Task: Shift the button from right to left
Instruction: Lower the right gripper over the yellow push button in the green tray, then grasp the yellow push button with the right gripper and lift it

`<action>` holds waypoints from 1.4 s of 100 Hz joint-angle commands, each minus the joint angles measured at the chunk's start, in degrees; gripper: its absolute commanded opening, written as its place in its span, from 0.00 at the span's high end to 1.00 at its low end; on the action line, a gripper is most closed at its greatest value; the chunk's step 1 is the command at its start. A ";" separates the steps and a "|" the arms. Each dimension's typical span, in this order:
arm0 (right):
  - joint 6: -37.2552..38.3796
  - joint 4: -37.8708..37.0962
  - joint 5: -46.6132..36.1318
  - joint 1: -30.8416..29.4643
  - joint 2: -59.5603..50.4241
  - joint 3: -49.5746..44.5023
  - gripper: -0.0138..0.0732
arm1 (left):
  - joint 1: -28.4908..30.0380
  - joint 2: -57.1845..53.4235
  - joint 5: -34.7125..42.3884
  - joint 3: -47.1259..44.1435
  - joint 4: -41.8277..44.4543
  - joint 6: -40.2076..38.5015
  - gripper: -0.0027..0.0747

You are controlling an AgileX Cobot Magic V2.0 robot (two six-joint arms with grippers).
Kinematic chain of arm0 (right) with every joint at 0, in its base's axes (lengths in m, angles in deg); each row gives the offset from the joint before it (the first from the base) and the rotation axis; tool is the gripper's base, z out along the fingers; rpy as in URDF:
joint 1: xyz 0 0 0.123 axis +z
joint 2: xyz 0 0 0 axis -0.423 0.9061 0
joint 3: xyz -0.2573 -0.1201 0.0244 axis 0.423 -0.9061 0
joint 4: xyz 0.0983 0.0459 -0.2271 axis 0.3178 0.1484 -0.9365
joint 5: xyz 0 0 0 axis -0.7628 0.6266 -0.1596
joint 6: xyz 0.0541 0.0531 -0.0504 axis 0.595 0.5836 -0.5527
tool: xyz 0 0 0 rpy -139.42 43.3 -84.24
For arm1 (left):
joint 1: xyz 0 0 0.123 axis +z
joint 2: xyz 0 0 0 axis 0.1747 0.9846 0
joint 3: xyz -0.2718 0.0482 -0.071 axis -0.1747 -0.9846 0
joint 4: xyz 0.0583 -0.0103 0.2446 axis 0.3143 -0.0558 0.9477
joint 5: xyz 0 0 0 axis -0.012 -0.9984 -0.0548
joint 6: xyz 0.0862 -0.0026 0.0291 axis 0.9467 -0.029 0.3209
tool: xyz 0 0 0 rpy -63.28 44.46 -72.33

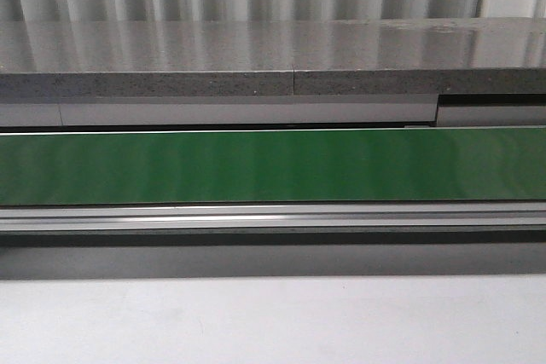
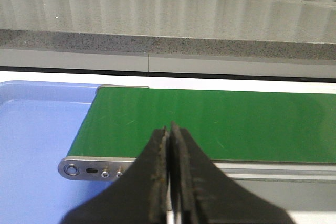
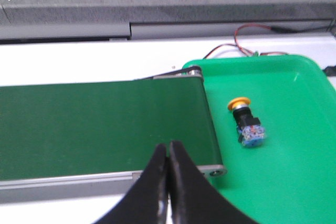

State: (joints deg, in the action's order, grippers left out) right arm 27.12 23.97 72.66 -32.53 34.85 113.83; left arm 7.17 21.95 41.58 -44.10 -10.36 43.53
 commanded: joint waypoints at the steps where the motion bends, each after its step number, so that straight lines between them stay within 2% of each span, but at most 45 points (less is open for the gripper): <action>1: -0.05 -0.77 -0.56 -0.26 4.35 4.42 0.92 | 0.01 -1.97 4.45 -1.41 -0.03 -0.35 0.99; 9: -0.05 -0.77 3.66 -0.26 8.47 7.59 0.89 | 0.01 -1.97 4.45 -1.41 -0.03 -0.35 0.99; 14: -0.05 -0.77 5.41 -0.26 10.91 9.34 0.83 | 0.01 -1.97 4.45 -1.41 -0.03 -0.35 0.99; 19: -0.05 -0.77 6.68 -0.26 13.17 10.85 0.73 | 0.01 -1.97 4.45 -1.41 -0.03 -0.35 0.99; 31: -0.05 -0.77 8.16 -0.26 18.31 13.68 0.37 | 0.01 -1.97 4.45 -1.41 -0.03 -0.35 0.99; 36: -0.05 -0.77 8.63 -0.26 20.28 14.94 0.27 | 0.01 -1.97 4.45 -1.41 -0.03 -0.35 0.99; 41: -0.05 -0.77 9.21 -0.26 22.33 16.31 0.22 | 0.01 -1.97 4.45 -1.41 -0.03 -0.35 0.99; 57: -0.05 -0.83 11.99 -1.78 29.51 21.68 0.22 | 0.01 -1.97 4.45 -1.41 -0.03 -0.35 0.99; 79: -0.05 0.29 16.68 -11.06 40.30 29.31 0.22 | 0.01 -1.97 4.45 -1.41 -0.03 -0.35 0.99; 102: -0.10 2.35 16.96 -18.98 53.37 34.37 0.22 | 0.01 -1.97 4.45 -1.41 -0.03 -0.35 0.99; 119: -1.00 2.35 16.70 -21.51 62.04 37.05 0.22 | 0.01 -1.97 4.45 -1.41 -0.03 -0.35 0.99; 140: -1.93 1.86 14.18 -21.62 69.56 40.17 0.22 | 0.01 -1.97 4.45 -1.41 -0.03 -0.35 0.99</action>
State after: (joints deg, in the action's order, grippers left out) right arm 26.19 26.24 88.98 -53.79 104.71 151.01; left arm 7.17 21.95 41.58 -44.10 -10.36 43.53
